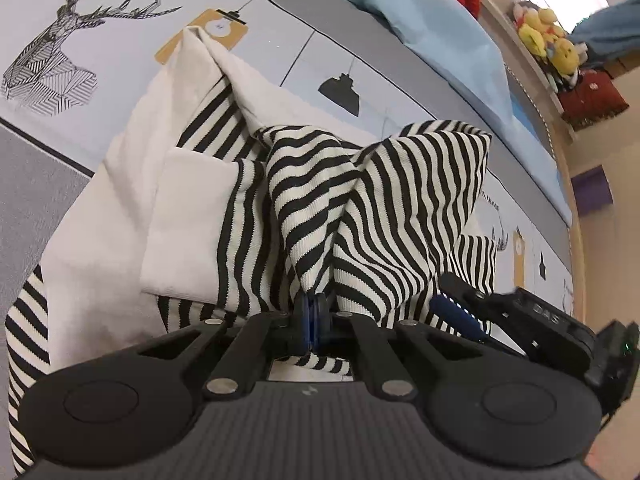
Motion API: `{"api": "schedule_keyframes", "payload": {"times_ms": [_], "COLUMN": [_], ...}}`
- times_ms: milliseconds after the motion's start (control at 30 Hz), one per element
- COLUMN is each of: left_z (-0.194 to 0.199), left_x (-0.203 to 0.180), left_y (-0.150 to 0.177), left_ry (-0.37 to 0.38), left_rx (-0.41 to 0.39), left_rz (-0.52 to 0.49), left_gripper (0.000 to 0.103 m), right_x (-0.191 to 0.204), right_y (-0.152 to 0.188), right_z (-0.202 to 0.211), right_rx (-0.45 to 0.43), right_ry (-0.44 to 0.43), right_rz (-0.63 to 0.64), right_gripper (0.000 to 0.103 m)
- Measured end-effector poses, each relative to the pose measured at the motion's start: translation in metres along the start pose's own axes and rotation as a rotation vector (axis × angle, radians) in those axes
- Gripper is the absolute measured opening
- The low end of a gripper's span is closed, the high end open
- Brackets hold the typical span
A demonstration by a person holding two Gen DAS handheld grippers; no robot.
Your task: Fold small clothes
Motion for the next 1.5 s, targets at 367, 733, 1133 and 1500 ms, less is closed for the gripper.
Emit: {"api": "schedule_keyframes", "payload": {"times_ms": [367,733,1133,1500], "left_z": [0.002,0.052,0.032,-0.004], "left_x": [0.006,0.012,0.049,0.042], "left_y": [-0.012,-0.041,-0.038,-0.023], "left_ry": [0.013,0.118,-0.002,-0.021], "left_rx": [-0.029,-0.262,-0.107,0.009], "left_rz": [0.009,0.039,0.186,0.209], "left_gripper": [0.001,0.001,0.038,0.038], "right_x": [0.024,0.096,0.026,-0.007], "right_y": [0.009,0.048,-0.004,0.001], "right_z": [-0.009,0.078,0.059,0.002], "right_rx": [-0.045,0.067,0.004,0.066], "right_ry": [-0.017,-0.372,-0.017,0.151], "right_rz": [0.075,0.766,0.416,0.146], "right_gripper": [0.004,0.001,0.046,0.045]}}
Point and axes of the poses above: each gripper's, at about its wrist camera, not at the fingertips, and z roughly against the way its jaws point, x to its left, y to its underside, the point moved 6 cm from there along -z, roughly the way its jaws point, and after that the axes turned 6 degrees about z, right-handed, at the moved point
